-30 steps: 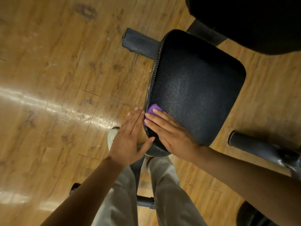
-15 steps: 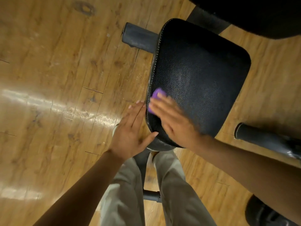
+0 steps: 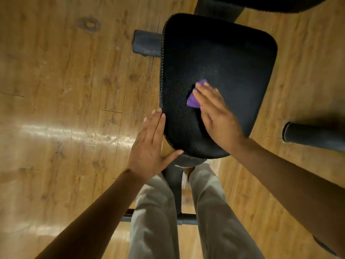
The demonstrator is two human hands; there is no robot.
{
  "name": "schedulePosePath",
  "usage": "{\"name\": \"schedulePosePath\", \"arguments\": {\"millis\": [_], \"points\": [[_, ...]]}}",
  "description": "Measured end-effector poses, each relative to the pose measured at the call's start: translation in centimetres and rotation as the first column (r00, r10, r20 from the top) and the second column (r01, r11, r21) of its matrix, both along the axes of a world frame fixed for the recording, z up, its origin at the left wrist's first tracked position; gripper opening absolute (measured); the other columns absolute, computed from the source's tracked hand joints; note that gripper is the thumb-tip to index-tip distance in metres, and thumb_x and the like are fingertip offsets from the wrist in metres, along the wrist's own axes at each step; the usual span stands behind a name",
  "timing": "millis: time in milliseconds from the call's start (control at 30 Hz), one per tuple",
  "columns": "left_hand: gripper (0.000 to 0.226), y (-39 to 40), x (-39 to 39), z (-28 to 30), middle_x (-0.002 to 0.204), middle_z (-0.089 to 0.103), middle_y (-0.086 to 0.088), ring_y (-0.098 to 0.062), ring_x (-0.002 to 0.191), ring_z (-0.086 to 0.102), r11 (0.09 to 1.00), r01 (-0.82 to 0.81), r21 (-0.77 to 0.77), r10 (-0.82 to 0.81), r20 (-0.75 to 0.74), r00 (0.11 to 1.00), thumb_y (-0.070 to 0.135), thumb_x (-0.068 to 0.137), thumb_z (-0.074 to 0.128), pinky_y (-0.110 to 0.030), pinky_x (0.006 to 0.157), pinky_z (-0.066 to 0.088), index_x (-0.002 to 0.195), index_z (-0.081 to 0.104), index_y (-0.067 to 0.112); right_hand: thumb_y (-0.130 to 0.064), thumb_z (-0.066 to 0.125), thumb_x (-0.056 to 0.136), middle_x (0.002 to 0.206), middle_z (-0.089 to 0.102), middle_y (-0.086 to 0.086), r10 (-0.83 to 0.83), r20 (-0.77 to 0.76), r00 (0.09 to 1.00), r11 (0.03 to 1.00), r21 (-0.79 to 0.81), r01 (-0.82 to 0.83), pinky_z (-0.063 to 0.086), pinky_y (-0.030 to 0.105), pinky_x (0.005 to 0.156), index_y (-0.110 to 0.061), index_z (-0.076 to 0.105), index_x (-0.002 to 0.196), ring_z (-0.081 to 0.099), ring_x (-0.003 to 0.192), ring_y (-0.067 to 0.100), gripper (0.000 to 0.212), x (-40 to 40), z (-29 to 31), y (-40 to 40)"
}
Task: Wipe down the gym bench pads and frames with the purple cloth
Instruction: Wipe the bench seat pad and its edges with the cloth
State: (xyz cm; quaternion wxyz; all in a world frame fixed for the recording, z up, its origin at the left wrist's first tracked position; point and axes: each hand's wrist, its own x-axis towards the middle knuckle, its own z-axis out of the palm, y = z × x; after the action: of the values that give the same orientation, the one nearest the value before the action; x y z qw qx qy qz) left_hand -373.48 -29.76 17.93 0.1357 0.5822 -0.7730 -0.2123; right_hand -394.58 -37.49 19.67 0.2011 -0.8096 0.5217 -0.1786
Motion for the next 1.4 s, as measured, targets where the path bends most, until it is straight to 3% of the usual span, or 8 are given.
{"name": "schedulePosePath", "arguments": {"millis": [100, 367, 533, 667, 900, 1033, 1133, 1400], "points": [[0.095, -0.4, 0.1, 0.5, 0.155, 0.025, -0.022, -0.031, 0.146, 0.019, 1.0, 0.03, 0.002, -0.03, 0.037, 0.999, 0.06, 0.084, 0.061, -0.048, 0.118, 0.021, 0.145, 0.031, -0.006, 0.005, 0.051, 0.091, 0.143, 0.044, 0.015, -0.162, 0.077, 0.984, 0.986, 0.045, 0.159, 0.024, 0.044, 0.117, 0.0, 0.048, 0.135, 0.037, 0.137, 0.029, 0.044, 0.4, -0.2, -1.6], [0.083, -0.9, -0.3, 2.3, 0.153, 0.029, -0.019, -0.032, 0.144, 0.025, 0.997, 0.026, 0.066, -0.037, 0.166, 0.986, 0.057, 0.087, 0.056, -0.047, 0.116, 0.027, 0.144, 0.035, 0.0, -0.009, 0.051, 0.096, 0.148, 0.039, 0.01, 0.029, 0.071, 0.997, 0.997, 0.074, -0.035, 0.027, 0.041, 0.116, -0.005, 0.046, 0.139, 0.03, 0.141, 0.023, 0.043, -2.0, -0.5, 6.8], [0.072, -1.1, -2.0, 3.6, 0.152, 0.031, -0.015, -0.031, 0.141, 0.029, 0.992, -0.065, 0.112, 0.047, 0.155, 0.987, 0.055, 0.092, 0.048, -0.043, 0.115, 0.031, 0.142, 0.036, 0.004, -0.003, 0.052, 0.095, 0.148, 0.039, 0.008, -0.055, 0.284, 0.957, 0.989, 0.146, 0.014, 0.03, 0.042, 0.114, -0.004, 0.047, 0.137, 0.032, 0.141, 0.022, 0.042, -4.0, 0.1, 9.9], [0.069, -2.2, -5.1, 4.2, 0.153, 0.031, -0.015, -0.03, 0.143, 0.026, 0.994, -0.021, 0.105, 0.004, 0.166, 0.986, 0.05, 0.094, 0.045, -0.049, 0.114, 0.031, 0.143, 0.036, 0.003, 0.003, 0.055, 0.092, 0.145, 0.044, 0.013, -0.335, 0.434, 0.837, 0.939, 0.222, 0.261, 0.036, 0.042, 0.111, 0.0, 0.047, 0.135, 0.038, 0.138, 0.024, 0.044, -5.2, 1.4, 10.3], [0.063, -7.5, -13.8, 3.3, 0.153, 0.032, -0.015, -0.027, 0.144, 0.025, 0.993, 0.11, 0.04, -0.114, 0.135, 0.984, 0.044, 0.096, 0.044, -0.037, 0.12, 0.015, 0.143, 0.039, 0.001, 0.002, 0.05, 0.094, 0.141, 0.046, 0.015, -0.585, 0.503, 0.636, 0.801, 0.237, 0.55, 0.033, 0.035, 0.113, 0.005, 0.049, 0.132, 0.041, 0.136, 0.02, 0.038, -8.6, 0.2, 8.3], [0.062, -11.7, -18.5, 2.4, 0.155, 0.027, -0.015, -0.028, 0.146, 0.019, 0.993, 0.11, 0.047, -0.113, 0.073, 0.991, 0.04, 0.097, 0.044, -0.038, 0.121, 0.012, 0.144, 0.036, 0.0, -0.002, 0.047, 0.095, 0.137, 0.048, 0.014, -0.683, 0.555, 0.474, 0.705, 0.334, 0.626, 0.037, 0.035, 0.11, 0.006, 0.046, 0.134, 0.047, 0.13, 0.02, 0.039, -9.8, -1.7, 6.8], [0.059, -15.8, -21.3, 1.9, 0.156, 0.025, -0.016, -0.029, 0.147, 0.017, 0.994, 0.11, 0.018, -0.11, 0.028, 0.993, 0.034, 0.097, 0.047, -0.04, 0.121, 0.013, 0.144, 0.036, -0.001, -0.01, 0.047, 0.096, 0.137, 0.05, 0.01, -0.757, 0.557, 0.342, 0.617, 0.438, 0.654, 0.035, 0.023, 0.109, 0.002, 0.046, 0.136, 0.047, 0.128, 0.012, 0.042, -9.9, -2.5, 5.7], [0.053, -20.2, -22.3, -0.7, 0.154, 0.032, -0.015, -0.026, 0.145, 0.026, 0.973, 0.17, -0.156, -0.141, 0.182, 0.973, 0.025, 0.099, 0.032, -0.042, 0.12, 0.018, 0.145, 0.036, 0.0, -0.015, 0.05, 0.096, 0.139, 0.051, 0.004, -0.778, 0.588, 0.223, 0.58, 0.534, 0.615, 0.036, 0.026, 0.109, -0.005, 0.045, 0.138, 0.046, 0.13, 0.01, 0.044, -8.5, -2.6, 2.2]]}}
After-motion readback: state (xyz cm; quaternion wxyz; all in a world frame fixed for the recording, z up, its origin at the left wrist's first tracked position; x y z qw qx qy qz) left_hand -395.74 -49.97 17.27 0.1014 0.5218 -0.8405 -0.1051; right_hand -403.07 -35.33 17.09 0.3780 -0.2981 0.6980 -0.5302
